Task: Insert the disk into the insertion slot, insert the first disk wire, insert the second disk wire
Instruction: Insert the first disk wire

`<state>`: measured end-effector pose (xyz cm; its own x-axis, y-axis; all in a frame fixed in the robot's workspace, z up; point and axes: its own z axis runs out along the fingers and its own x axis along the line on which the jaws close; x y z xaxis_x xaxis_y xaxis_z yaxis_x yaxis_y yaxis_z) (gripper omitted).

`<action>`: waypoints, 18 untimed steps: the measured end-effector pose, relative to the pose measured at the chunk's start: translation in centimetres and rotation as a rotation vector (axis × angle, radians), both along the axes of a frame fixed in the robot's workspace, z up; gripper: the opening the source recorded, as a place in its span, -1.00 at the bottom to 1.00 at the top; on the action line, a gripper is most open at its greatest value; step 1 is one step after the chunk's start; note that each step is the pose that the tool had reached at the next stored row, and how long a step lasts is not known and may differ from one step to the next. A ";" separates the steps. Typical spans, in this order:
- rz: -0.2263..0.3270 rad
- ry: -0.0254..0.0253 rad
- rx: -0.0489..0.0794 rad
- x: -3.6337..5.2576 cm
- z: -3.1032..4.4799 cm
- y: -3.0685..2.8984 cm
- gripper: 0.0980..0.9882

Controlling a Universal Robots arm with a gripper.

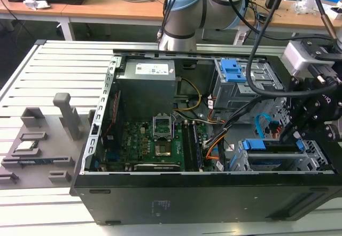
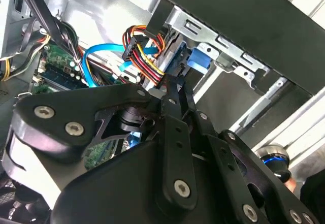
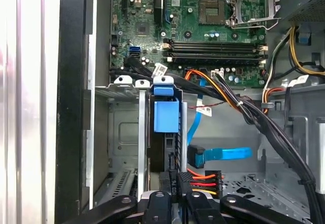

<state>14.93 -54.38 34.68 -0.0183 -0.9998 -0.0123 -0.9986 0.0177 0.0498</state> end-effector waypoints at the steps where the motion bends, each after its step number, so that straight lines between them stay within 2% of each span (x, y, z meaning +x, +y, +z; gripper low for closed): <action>1: 0.000 0.0002 0.000 0.02 -0.02 0.01 -0.82; 10: -0.011 0.0004 0.004 0.13 -0.31 0.20 -0.82; 18: -0.011 0.0004 0.009 0.15 -0.61 0.13 -0.82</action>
<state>15.08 -54.25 34.07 -0.0293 -0.9994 -0.0209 -0.9983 0.0282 0.0504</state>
